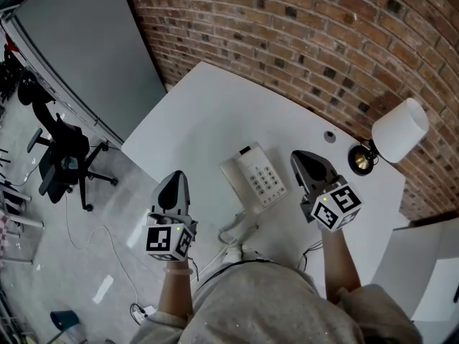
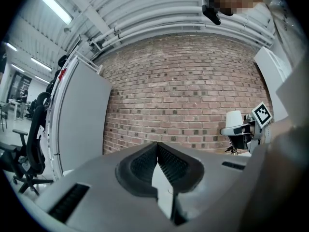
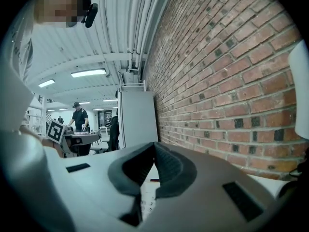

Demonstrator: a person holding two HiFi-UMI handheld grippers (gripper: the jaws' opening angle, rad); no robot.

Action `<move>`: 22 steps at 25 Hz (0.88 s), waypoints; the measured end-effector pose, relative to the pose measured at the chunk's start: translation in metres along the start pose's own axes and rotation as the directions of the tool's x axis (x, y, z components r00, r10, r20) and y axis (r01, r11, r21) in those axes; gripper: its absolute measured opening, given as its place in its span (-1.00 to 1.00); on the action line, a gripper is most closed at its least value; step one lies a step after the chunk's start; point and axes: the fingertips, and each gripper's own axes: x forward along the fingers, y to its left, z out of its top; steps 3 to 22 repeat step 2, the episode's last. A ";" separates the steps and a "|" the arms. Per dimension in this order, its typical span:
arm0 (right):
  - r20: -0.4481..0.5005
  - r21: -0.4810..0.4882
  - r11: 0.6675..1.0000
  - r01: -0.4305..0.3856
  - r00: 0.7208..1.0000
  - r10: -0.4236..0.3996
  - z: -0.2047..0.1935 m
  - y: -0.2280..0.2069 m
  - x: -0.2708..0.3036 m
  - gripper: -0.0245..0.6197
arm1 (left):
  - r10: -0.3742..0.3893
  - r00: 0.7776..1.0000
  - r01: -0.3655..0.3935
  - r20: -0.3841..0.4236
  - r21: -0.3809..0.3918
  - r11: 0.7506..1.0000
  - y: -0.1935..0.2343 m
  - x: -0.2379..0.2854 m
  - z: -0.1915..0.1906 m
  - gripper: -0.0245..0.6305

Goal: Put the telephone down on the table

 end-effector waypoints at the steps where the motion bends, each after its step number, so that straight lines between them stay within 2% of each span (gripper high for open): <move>1: 0.000 0.003 1.000 0.000 1.000 0.000 0.000 0.000 0.001 -0.91 | 0.002 1.000 -0.002 0.000 0.001 1.000 0.001 0.000 0.000 -0.91; 22: 0.000 0.006 1.000 -0.001 1.000 0.001 0.000 0.000 0.001 -0.91 | 0.004 1.000 -0.004 -0.001 0.002 1.000 0.001 0.000 0.000 -0.91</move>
